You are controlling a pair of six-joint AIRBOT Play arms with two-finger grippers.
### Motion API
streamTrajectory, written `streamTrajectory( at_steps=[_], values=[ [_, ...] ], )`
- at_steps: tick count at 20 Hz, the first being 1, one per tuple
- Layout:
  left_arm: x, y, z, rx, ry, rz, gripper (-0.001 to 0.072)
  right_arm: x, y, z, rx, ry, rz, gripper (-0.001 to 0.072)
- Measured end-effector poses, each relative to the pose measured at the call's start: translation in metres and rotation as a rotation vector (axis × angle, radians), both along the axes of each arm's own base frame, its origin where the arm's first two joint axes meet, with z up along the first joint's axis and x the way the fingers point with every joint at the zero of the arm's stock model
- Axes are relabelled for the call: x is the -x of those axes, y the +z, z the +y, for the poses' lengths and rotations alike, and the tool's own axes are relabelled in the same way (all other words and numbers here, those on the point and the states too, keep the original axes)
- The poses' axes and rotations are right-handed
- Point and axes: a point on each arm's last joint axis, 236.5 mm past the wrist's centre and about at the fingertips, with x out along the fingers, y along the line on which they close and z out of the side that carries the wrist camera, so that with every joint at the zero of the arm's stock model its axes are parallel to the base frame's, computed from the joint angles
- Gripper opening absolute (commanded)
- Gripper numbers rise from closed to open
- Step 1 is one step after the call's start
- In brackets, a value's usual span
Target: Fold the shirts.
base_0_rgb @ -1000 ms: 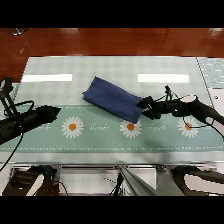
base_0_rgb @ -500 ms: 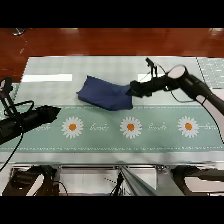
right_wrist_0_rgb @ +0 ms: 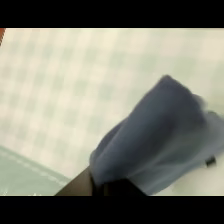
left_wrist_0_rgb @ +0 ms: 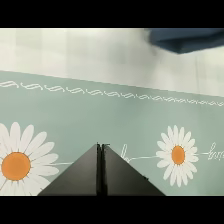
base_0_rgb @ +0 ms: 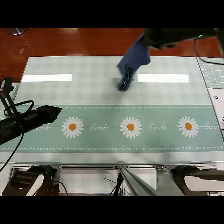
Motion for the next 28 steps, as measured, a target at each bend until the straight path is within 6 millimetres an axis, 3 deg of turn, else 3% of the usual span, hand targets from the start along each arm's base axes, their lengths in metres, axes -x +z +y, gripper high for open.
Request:
streamTrajectory(
  at_steps=[2, 5, 11, 18, 22, 25, 28],
  values=[
    [0.0, 0.0, 0.0, 0.0, -0.001, 0.001, 0.0022, -0.002, 0.02, -0.036, 0.009, -0.065, -0.005, 0.0021],
    [0.001, 0.0, -0.001, 0.001, -0.003, 0.002, 0.0023, 0.005, 0.032, -0.096, 0.025, -0.176, 0.034, 0.0022],
    [0.001, 0.0, -0.001, 0.001, -0.004, 0.001, 0.0022, 0.041, 0.038, -0.2, 0.03, -0.392, 0.146, 0.0022],
    [0.001, 0.0, -0.001, 0.001, -0.004, 0.002, 0.0022, 0.097, 0.03, -0.265, 0.077, -0.536, 0.263, 0.002],
    [0.001, 0.0, -0.001, -0.009, -0.013, -0.005, 0.0022, 0.138, 0.024, -0.304, 0.144, -0.66, 0.348, 0.002],
    [0.0, 0.0, -0.001, -0.013, -0.017, -0.01, 0.0022, 0.177, 0.012, -0.327, 0.152, -0.763, 0.423, 0.002],
    [0.0, 0.0, -0.001, -0.015, -0.018, -0.012, 0.0022, 0.231, -0.015, -0.347, 0.16, -0.883, 0.528, 0.0021]
  ],
)
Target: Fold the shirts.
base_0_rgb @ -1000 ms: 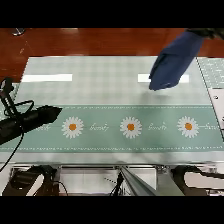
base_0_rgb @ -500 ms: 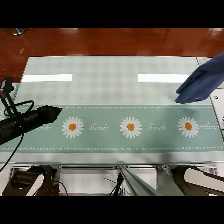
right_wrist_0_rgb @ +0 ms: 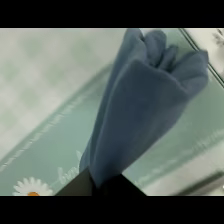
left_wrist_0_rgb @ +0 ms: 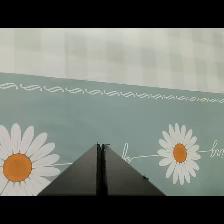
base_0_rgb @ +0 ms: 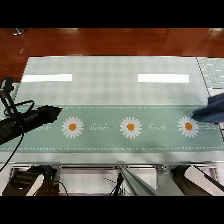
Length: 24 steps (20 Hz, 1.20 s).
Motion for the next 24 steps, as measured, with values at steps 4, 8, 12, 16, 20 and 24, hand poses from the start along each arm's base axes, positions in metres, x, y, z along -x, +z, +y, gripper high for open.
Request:
streamTrajectory(
  at_steps=[4, 8, 12, 16, 20, 24],
  values=[
    [0.0, 0.0, 0.0, -0.001, 0.0, -0.001, 0.0022, 0.079, -0.045, -0.017, -0.017, -0.185, 0.141, 0.0023],
    [0.0, 0.0, 0.0, -0.001, 0.0, -0.001, 0.0022, 0.153, -0.082, -0.02, -0.007, -0.37, 0.304, 0.0031],
    [-0.002, 0.002, 0.001, -0.005, 0.0, -0.015, 0.0022, 0.21, -0.111, -0.014, 0.03, -0.509, 0.473, 0.0618],
    [-0.014, 0.016, 0.005, -0.019, 0.013, -0.094, 0.0022, 0.209, -0.118, -0.029, 0.112, -0.528, 0.444, 0.0605],
    [-0.046, 0.076, 0.027, -0.03, 0.094, -0.256, 0.0023, 0.119, -0.085, -0.057, 0.269, -0.327, 0.119, 0.0023],
    [-0.085, 0.165, 0.024, -0.026, 0.07, -0.39, 0.0022, -0.03, -0.017, -0.005, 0.27, 0.069, -0.342, 0.0023]
  ],
)
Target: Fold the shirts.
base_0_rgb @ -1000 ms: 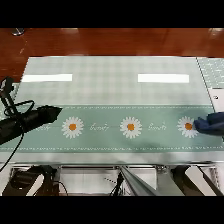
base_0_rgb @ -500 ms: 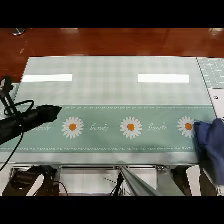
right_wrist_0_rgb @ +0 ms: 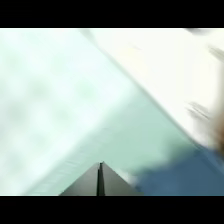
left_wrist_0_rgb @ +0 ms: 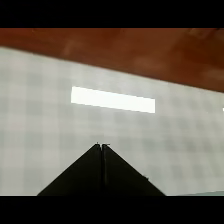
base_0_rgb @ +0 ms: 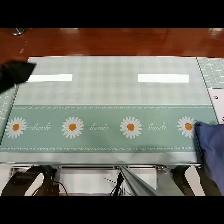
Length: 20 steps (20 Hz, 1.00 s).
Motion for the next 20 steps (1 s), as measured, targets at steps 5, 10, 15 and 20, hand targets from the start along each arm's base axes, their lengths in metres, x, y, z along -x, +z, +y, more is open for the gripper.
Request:
streamTrajectory(
  at_steps=[5, 10, 15, 20],
  values=[
    [-0.018, -0.006, -0.062, -0.106, -0.222, 0.068, 0.0022, -0.081, -0.015, 0.153, -0.067, 0.521, -0.025, 0.0023],
    [-0.022, -0.129, -0.067, -0.271, -0.24, 0.328, 0.0023, -0.076, -0.134, 0.223, -0.036, 0.662, 0.254, 0.0023],
    [-0.02, -0.175, -0.06, -0.331, -0.236, 0.429, 0.0022, -0.079, -0.172, 0.227, 0.016, 0.641, 0.321, 0.0023],
    [-0.02, -0.184, -0.058, -0.344, -0.234, 0.449, 0.0022, -0.08, -0.178, 0.226, 0.034, 0.634, 0.328, 0.0023]
  ],
)
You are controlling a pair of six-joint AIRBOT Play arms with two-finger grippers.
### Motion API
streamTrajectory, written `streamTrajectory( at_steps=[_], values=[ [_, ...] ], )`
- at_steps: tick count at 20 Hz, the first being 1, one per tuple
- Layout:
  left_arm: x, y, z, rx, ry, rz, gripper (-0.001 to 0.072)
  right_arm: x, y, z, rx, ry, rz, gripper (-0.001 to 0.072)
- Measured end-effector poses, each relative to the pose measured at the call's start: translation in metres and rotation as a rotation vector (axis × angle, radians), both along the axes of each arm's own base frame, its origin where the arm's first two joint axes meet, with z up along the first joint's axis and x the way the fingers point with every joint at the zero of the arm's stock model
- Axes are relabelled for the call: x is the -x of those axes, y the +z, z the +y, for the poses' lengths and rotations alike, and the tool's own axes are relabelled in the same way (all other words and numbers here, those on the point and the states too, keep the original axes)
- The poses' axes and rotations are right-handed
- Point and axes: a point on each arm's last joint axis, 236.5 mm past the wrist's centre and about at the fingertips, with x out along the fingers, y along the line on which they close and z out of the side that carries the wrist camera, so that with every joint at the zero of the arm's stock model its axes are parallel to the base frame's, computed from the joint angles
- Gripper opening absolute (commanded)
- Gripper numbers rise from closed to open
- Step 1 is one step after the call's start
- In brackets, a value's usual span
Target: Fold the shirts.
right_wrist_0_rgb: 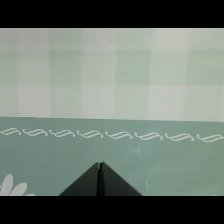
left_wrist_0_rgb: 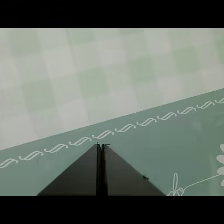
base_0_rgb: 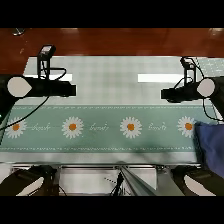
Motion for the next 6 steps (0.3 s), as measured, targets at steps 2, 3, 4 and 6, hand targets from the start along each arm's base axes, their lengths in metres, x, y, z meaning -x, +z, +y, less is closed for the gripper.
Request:
streamTrajectory(
  at_steps=[2, 3, 4, 6],
  values=[
    [0.0002, -0.0013, 0.0006, -0.004, 0.0, 0.002, 0.0022, 0.0, -0.0006, 0.0001, 0.001, -0.001, 0.0, 0.0023],
    [0.0003, -0.0018, 0.0006, -0.004, 0.0, 0.004, 0.0023, 0.0, -0.001, 0.0001, 0.003, 0.0, 0.001, 0.0024],
    [0.0002, -0.0022, 0.0007, -0.005, 0.0, 0.004, 0.0023, -0.0001, -0.0013, 0.0, 0.003, 0.0, 0.001, 0.0023],
    [0.0001, -0.0023, 0.0011, -0.007, 0.0, 0.004, 0.0022, -0.0003, -0.0011, 0.0002, 0.003, -0.002, 0.0, 0.0023]
  ],
)
